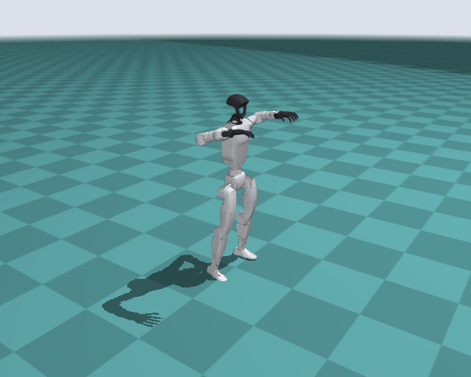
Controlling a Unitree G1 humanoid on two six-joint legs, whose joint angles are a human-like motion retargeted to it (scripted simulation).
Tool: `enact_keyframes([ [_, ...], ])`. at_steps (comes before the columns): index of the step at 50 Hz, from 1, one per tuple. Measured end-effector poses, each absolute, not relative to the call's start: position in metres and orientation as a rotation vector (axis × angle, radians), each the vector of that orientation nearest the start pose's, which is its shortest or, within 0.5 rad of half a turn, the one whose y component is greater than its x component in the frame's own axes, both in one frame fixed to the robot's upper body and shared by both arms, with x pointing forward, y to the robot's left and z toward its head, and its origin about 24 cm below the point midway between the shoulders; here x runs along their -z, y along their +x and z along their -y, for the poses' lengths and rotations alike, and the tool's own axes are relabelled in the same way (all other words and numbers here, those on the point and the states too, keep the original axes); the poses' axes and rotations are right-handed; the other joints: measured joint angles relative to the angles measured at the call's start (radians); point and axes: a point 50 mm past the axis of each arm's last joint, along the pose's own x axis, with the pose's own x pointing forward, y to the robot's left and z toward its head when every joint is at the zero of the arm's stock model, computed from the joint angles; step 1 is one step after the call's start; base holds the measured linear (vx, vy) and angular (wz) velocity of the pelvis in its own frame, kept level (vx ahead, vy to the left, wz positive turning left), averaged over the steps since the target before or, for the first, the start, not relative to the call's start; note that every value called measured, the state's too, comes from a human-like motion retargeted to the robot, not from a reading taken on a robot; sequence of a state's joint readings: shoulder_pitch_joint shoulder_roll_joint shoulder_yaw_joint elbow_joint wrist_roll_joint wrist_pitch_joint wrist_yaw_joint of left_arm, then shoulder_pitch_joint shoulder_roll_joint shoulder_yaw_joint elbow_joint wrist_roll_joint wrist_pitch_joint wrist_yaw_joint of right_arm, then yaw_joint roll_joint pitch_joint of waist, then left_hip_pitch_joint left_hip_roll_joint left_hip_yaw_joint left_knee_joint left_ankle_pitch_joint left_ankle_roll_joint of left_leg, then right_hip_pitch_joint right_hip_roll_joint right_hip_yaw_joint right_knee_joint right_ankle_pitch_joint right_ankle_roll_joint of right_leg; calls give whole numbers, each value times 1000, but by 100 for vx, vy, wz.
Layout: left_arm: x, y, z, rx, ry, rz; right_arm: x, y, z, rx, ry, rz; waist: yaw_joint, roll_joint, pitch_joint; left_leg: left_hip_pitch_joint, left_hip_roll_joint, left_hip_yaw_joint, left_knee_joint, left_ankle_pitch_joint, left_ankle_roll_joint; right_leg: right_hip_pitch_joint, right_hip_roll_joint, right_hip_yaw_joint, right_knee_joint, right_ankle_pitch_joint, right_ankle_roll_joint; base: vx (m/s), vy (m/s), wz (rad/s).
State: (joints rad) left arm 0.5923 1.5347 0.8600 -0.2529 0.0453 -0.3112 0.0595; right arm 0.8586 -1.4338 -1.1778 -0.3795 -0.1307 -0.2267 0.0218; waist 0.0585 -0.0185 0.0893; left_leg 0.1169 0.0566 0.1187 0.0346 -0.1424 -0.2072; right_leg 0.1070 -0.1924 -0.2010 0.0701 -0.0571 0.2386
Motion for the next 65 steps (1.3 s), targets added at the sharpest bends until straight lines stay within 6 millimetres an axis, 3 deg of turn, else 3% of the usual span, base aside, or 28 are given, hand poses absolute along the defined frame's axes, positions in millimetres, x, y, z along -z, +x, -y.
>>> enact_keyframes([
  [11, -319, 193, -284, 47, 1707, 565, -323, 177, 286, 14, -1843, 473, -11, -9, -3, -2, 0, -5, -2, 2, -1, -1, 0, -4, 1, 0, 2, 0, 0, 0],
  [13, -316, 192, -284, 72, 1736, 556, -320, 177, 284, -19, -1835, 483, -18, -11, -20, -41, 5, 8, 66, -42, 19, -32, -7, -13, 52, -25, 9, 0, 0, 0],
  [17, -321, 191, -285, 40, 1711, 561, -324, 178, 285, 15, -1847, 482, -14, -13, -8, -5, 0, -4, -1, 0, -1, -4, 0, -4, 3, 0, 3, 0, 0, 0],
  [65, -326, 188, -289, 2, 1734, 547, -325, 180, 288, 38, -1834, 480, -23, -17, -28, 15, 4, 18, -12, -11, -1, -5, 3, 10, 8, -5, 3, 0, 0, 0],
])
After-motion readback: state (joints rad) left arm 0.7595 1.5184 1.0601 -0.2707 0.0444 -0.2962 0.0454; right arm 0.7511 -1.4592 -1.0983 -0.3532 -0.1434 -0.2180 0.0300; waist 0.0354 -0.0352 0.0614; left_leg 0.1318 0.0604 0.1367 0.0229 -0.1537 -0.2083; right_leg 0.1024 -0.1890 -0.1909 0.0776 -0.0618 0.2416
